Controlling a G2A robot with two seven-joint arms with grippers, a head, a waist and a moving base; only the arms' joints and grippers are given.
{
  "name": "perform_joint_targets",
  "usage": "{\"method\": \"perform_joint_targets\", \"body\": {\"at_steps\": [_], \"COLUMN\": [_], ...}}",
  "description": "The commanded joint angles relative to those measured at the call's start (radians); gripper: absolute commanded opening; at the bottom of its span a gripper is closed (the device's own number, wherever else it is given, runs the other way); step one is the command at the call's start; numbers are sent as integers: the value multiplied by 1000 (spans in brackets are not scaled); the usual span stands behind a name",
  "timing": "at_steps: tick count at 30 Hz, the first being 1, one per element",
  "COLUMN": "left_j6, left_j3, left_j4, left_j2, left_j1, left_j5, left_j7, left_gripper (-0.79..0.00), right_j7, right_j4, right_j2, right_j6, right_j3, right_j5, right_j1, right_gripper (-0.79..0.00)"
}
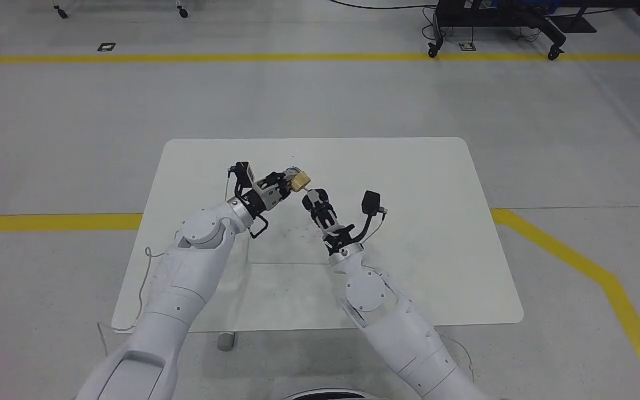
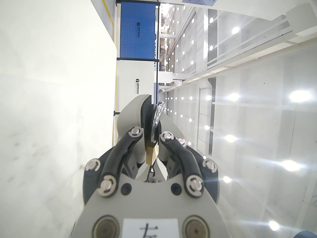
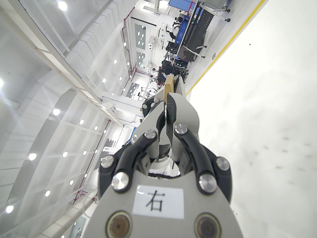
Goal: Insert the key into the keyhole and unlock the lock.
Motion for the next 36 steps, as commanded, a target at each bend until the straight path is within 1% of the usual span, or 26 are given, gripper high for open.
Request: {"method": "perform_joint_targets", "body": {"at_steps": [1,9,31,33,35,36], "left_j6": [-2,-9,-23,-23,-24,-24], "left_j3": [0,-1,5,5,4,2], "left_j4": [-1,-4,-15,-16,-17,-17], "left_j2": [0,1,3,3,3,3], "left_j1": [1,3,9,9,10,11], "left_j5": [1,5,34,34,35,33], "left_j7": [-1,-4,-18,-18,-15,-13], "left_gripper": [-785,-785,-785,-785,-785,-785], "right_j7": [-5,-17,-44,-45,-44,-44], "right_j4": [1,12,20,20,20,19], "right_j2": [-2,-8,-21,-22,-22,-21], "right_j6": [7,23,52,51,48,46], "right_j3": [-2,-4,-15,-13,-10,-8], "right_j5": [-1,7,-33,-33,-33,-34], "right_j1": [3,13,20,18,15,13], "right_gripper": [-785,-785,-785,-536,-486,-483]}}
